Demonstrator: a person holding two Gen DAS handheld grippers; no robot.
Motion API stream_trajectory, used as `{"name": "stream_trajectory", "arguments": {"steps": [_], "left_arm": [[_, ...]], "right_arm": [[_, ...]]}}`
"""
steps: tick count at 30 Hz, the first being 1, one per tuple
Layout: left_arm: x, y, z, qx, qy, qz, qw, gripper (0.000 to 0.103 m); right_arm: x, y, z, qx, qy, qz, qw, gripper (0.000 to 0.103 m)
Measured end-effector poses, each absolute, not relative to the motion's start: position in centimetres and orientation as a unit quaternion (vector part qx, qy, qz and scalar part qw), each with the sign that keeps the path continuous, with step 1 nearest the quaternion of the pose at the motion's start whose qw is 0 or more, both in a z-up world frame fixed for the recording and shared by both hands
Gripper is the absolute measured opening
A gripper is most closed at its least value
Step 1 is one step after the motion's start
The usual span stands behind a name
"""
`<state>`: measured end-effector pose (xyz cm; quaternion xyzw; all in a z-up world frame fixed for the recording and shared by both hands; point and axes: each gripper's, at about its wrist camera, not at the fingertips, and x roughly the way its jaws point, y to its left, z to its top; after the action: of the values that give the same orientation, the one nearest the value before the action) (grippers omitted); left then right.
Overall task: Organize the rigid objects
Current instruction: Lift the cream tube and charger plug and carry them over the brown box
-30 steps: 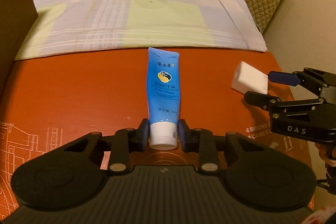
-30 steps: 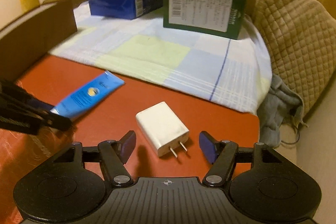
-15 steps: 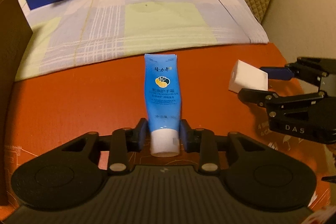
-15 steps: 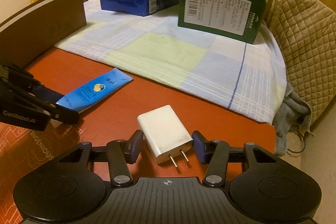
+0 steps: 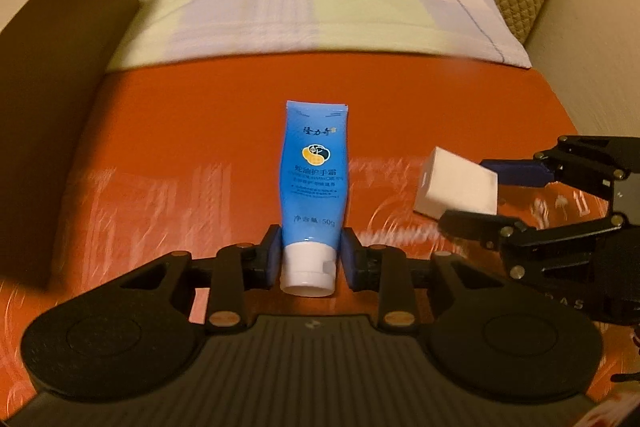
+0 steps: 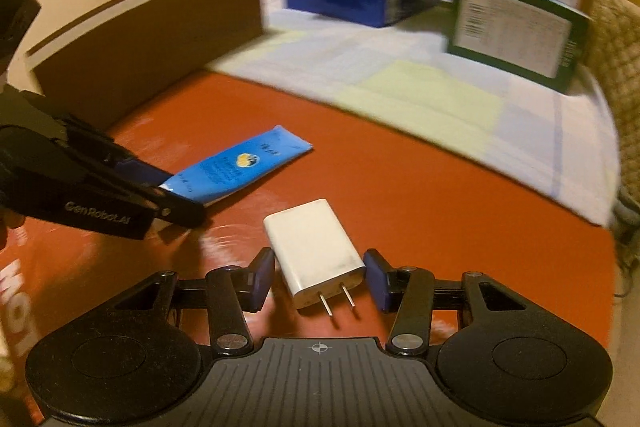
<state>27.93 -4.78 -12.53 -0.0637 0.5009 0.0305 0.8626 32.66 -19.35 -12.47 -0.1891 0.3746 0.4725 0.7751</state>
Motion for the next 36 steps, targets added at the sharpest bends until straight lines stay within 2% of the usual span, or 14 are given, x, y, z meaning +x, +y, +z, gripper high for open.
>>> {"name": "stream_trajectory", "arguments": {"steps": [15, 24, 34, 36], "left_arm": [[16.9, -1.3, -11.7, -0.102, 0.511, 0.069, 0.851, 0.026], [17.5, -1.0, -11.8, -0.100, 0.506, 0.072, 0.854, 0.033], [18.3, -2.5, -12.1, -0.043, 0.511, 0.072, 0.855, 0.031], [18.3, -2.4, -12.1, -0.045, 0.512, 0.073, 0.855, 0.030]], "right_arm": [[25.2, -17.2, -13.1, -0.215, 0.394, 0.554, 0.701, 0.046], [23.9, -16.1, -12.9, -0.234, 0.393, 0.536, 0.710, 0.050], [23.2, -15.0, -13.1, -0.252, 0.376, 0.526, 0.720, 0.050], [23.1, -15.0, -13.2, -0.256, 0.373, 0.523, 0.722, 0.047]]}}
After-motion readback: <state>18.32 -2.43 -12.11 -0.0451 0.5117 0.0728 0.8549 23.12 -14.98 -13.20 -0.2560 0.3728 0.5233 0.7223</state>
